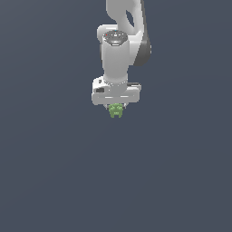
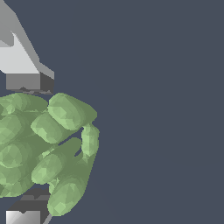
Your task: Pick up the object and move it to a goal position.
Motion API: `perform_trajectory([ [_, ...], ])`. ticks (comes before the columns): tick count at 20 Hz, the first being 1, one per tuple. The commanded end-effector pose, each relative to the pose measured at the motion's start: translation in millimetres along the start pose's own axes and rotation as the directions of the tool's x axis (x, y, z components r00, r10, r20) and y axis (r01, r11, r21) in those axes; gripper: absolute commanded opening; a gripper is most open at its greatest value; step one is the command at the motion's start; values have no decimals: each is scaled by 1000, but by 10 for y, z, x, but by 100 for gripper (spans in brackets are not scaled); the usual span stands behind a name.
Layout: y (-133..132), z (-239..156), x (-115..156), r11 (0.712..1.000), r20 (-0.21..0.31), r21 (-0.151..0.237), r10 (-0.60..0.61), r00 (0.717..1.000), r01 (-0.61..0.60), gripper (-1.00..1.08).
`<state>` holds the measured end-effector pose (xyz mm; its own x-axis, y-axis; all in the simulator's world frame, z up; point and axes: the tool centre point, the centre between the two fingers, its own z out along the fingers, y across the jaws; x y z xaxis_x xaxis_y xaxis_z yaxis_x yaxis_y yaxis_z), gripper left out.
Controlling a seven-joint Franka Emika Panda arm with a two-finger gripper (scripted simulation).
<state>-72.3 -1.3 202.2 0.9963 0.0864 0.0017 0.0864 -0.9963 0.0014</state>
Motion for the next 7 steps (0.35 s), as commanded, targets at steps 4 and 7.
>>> perform_trajectory([
  [4, -94, -178, 17, 1000, 2, 0, 0, 1000, 0, -100],
  [7, -106, -200, 22, 1000, 2, 1, 0, 1000, 0, -100],
])
